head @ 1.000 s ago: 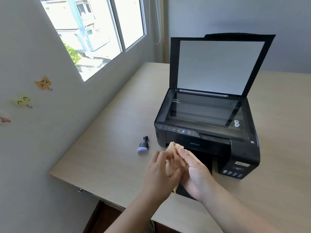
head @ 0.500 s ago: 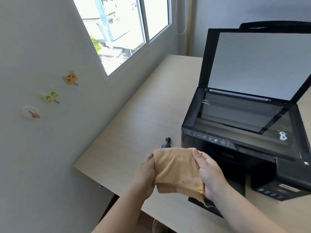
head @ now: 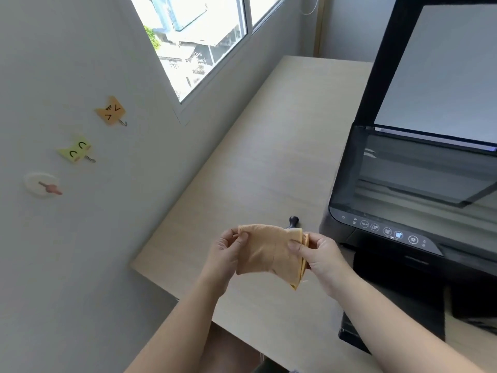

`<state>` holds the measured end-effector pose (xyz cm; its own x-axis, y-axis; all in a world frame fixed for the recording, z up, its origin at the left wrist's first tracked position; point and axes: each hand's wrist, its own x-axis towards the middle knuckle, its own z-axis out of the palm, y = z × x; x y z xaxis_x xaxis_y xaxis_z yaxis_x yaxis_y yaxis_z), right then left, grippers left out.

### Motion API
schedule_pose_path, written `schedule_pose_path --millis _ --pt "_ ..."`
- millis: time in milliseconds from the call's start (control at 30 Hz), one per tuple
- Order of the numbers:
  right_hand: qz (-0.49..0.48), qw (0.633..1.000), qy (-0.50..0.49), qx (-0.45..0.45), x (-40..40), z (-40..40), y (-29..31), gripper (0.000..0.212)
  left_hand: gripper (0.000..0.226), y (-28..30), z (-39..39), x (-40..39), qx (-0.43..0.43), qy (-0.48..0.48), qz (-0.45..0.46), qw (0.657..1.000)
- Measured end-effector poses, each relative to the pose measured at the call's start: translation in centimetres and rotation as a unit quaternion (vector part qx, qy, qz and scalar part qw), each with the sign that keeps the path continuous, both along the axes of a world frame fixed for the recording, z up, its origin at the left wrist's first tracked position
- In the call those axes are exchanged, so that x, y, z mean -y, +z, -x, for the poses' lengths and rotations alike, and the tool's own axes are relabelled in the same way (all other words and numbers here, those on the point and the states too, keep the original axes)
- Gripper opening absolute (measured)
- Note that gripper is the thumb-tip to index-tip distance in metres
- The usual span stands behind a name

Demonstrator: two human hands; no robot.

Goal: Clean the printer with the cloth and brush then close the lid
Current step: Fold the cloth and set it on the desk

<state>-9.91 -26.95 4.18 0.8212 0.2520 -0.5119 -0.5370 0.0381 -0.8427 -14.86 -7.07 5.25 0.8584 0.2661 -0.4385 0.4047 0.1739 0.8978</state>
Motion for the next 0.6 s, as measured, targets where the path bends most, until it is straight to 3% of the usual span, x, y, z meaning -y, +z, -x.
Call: schedule_pose_path --millis 200,300,433,500,600 --pt "0.048 0.998 0.002 -0.031 -3.9 -3.5 -3.6 0.009 0.013 -1.6 -3.9 -3.9 -0.021 -0.024 -0.066 0.997" --pt "0.156 0.987 0.030 0.005 -5.7 -6.0 -4.8 0.012 0.021 -2.9 -7.1 -5.8 -0.051 -0.052 -0.106 0.992" --pt "0.372 0.913 0.124 0.115 -7.4 -9.0 -4.9 0.016 0.029 -5.4 -11.1 -7.4 -0.071 -0.105 -0.169 0.977" --pt "0.427 0.878 0.154 0.151 -8.0 -10.2 -5.3 0.022 0.030 -6.7 -12.8 -8.2 -0.073 -0.127 -0.185 0.972" --pt "0.467 0.856 0.160 0.154 -7.9 -11.9 -6.0 0.029 0.032 -8.1 -14.8 -8.5 -0.050 -0.159 -0.225 0.960"
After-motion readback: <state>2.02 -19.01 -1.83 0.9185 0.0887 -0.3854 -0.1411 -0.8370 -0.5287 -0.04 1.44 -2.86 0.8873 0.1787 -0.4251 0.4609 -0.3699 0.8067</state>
